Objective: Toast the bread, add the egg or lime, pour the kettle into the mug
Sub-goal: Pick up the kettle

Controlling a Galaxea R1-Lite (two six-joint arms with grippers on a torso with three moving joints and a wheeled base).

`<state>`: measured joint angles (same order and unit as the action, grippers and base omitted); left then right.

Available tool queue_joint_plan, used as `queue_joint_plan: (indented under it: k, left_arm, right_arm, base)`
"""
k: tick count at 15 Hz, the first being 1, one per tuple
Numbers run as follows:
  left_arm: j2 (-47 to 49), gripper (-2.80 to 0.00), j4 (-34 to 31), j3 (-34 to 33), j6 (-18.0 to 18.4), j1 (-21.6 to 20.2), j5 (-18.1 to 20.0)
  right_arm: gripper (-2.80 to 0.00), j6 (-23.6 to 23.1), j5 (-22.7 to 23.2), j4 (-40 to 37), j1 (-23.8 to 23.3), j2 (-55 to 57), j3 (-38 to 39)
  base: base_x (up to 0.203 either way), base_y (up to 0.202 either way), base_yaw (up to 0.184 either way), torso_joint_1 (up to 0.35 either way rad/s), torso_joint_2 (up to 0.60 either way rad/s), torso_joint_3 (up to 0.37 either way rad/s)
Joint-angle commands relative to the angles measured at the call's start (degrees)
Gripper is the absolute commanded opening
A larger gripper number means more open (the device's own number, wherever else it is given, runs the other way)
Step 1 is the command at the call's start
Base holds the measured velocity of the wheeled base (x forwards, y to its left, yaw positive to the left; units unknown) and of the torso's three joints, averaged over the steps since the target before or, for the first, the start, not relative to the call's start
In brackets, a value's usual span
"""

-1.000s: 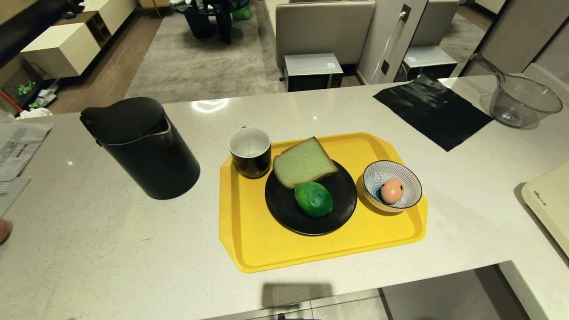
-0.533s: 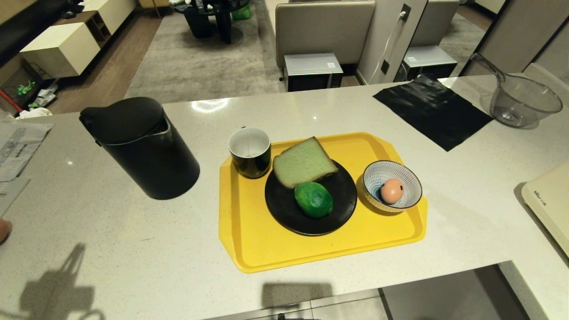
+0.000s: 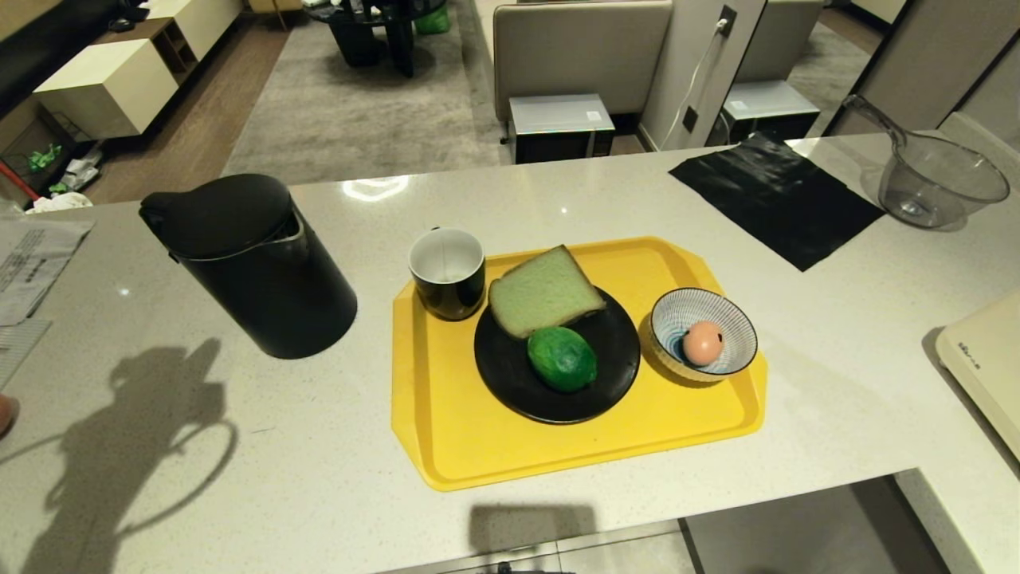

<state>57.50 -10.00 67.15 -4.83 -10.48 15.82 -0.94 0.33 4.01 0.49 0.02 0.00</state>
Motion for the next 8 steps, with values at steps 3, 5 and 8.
queue_joint_plan:
  k: [3, 5, 8]
  left_arm:
    - [0.4, -2.80, -0.4, 1.2, -2.4, -21.2, 28.3]
    - [-1.3, -2.80, -1.4, 1.1, -2.2, -35.6, 46.8]
    - [-3.6, -2.80, -1.7, -0.6, -0.7, -53.7, 63.6]
  right_arm:
    - [-2.80, 0.0, 0.0, 0.0, 0.0, 0.1, 1.6]
    - [-2.80, 0.0, 0.0, 0.0, 0.0, 0.1, 1.6]
    - [-2.80, 0.0, 0.0, 0.0, 0.0, 0.1, 1.6]
  base:
    - [0.000, 0.000, 0.000, 0.000, 0.00, 0.000]
    - [0.000, 0.000, 0.000, 0.000, 0.00, 0.000]
    - [0.000, 0.000, 0.000, 0.000, 0.00, 0.000]
